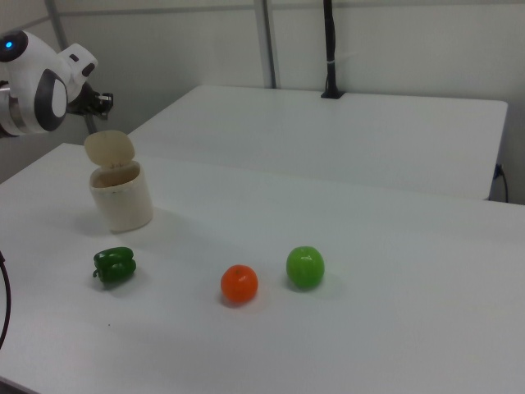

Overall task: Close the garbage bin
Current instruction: 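Push the raised lid down with the gripper fingers to shut it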

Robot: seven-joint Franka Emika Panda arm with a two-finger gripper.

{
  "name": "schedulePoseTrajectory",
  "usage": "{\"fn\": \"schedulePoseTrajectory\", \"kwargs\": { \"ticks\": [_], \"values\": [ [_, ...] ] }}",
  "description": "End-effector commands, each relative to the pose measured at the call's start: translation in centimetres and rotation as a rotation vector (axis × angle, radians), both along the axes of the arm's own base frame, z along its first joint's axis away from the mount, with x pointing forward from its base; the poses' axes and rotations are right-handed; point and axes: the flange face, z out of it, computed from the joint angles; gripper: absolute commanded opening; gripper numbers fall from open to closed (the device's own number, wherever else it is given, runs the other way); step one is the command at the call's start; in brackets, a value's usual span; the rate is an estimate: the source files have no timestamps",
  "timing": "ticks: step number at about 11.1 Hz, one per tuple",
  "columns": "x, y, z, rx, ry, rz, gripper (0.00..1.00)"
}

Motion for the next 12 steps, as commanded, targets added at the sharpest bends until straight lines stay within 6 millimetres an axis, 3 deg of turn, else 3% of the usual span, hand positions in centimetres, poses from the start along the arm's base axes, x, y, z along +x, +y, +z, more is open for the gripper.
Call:
{"fn": "schedulePoseTrajectory", "kwargs": {
  "ticks": [1, 12],
  "values": [
    [-0.6, 0.6, -0.4, -0.051, 0.017, 0.051, 0.0],
    [-1.3, -1.3, -2.2, -0.228, 0.269, 0.093, 0.0]
  ]
}}
